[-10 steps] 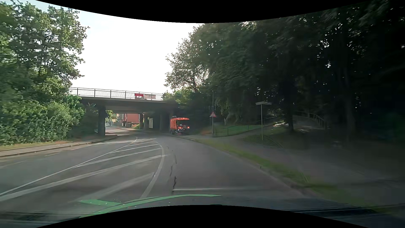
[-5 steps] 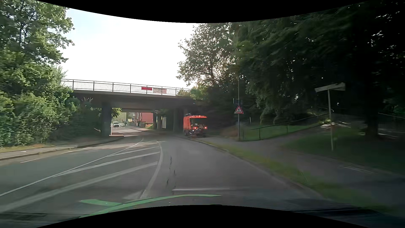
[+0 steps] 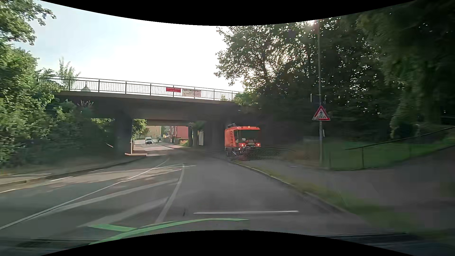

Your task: Follow the waypoints while adhering to traffic rules and regulations

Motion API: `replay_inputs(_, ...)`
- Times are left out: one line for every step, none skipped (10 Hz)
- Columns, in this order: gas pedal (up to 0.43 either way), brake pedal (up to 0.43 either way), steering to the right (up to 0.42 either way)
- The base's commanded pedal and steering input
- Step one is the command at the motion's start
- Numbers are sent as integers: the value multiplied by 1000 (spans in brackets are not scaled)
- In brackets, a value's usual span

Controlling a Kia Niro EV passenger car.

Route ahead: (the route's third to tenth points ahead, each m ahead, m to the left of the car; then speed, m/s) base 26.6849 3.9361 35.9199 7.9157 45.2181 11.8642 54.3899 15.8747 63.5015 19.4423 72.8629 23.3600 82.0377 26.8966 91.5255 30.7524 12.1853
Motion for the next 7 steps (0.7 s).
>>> replay_inputs(28,0,-76)
replay_inputs(20,0,-73)
replay_inputs(20,0,-70)
replay_inputs(20,0,-66)
replay_inputs(8,0,-66)
replay_inputs(0,0,-65)
replay_inputs(0,0,-62)
